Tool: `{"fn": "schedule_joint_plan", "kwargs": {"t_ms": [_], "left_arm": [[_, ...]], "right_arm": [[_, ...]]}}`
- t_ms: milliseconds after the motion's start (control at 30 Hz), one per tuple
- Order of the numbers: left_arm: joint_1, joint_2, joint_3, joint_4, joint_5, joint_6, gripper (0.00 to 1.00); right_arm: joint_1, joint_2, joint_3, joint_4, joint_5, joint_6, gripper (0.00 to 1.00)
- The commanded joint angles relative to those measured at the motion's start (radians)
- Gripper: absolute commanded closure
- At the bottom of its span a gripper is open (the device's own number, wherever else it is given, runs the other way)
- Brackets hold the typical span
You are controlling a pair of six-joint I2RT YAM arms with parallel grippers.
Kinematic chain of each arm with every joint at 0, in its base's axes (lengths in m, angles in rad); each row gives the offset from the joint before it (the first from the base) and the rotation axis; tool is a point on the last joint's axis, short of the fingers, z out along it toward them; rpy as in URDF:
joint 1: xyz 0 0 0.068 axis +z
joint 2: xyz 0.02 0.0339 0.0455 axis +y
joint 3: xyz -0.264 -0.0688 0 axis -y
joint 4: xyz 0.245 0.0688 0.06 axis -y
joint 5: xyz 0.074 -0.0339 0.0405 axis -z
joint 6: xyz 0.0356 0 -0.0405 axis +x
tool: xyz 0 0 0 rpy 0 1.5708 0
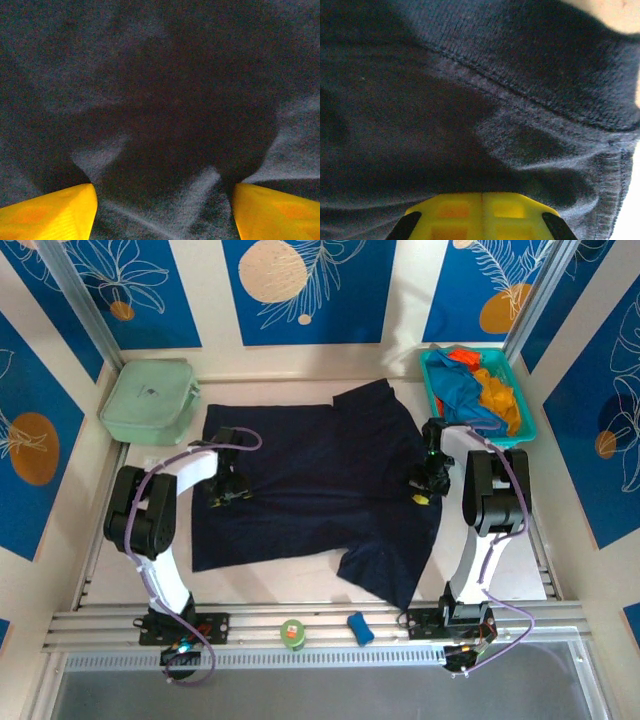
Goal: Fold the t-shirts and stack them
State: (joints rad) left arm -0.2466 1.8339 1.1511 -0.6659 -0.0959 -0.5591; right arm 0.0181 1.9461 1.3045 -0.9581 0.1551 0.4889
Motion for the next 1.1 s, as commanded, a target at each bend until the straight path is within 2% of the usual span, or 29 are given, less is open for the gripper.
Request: {"fn": "schedule_joint_plan", "kwargs": {"t_ms": [0, 333, 467, 533, 600, 700, 833, 1067], "left_arm": [[0.005, 0.069, 0.006, 0.007, -0.021, 0.006, 0.28], [0.005, 0.138, 0.117, -0.010, -0.076, 0.054, 0.28], [-0.005, 0.075, 0.149, -0.070, -0.076, 0.057, 0.28], [-0.011, 0.019, 0.166, -0.117, -0.076, 0.064, 0.25], [-0.015, -0.030, 0.201, -0.173, -0.073, 0.074, 0.22], [-0.014, -0.071, 0.273, -0.227, -0.089, 0.087, 0.19], [-0.011, -0.008, 0.412, -0.248, -0.102, 0.106, 0.16], [-0.008, 0.276, 0.710, -0.194, -0.067, 0.119, 0.18]], "right_arm": [[-0.015, 0.042, 0.029, 0.019, 0.074, -0.025, 1.00], [0.010, 0.083, 0.097, 0.011, 0.066, -0.043, 1.00], [0.034, 0.006, 0.122, -0.050, 0.085, -0.057, 1.00], [0.050, -0.054, 0.168, -0.093, 0.108, -0.070, 0.94], [0.067, -0.094, 0.243, -0.126, 0.124, -0.097, 0.83], [0.087, -0.078, 0.383, -0.130, 0.093, -0.169, 0.69], [0.098, 0.098, 0.620, -0.139, 0.063, -0.246, 0.67], [0.099, 0.603, 1.265, -0.264, 0.065, -0.356, 0.69]]}}
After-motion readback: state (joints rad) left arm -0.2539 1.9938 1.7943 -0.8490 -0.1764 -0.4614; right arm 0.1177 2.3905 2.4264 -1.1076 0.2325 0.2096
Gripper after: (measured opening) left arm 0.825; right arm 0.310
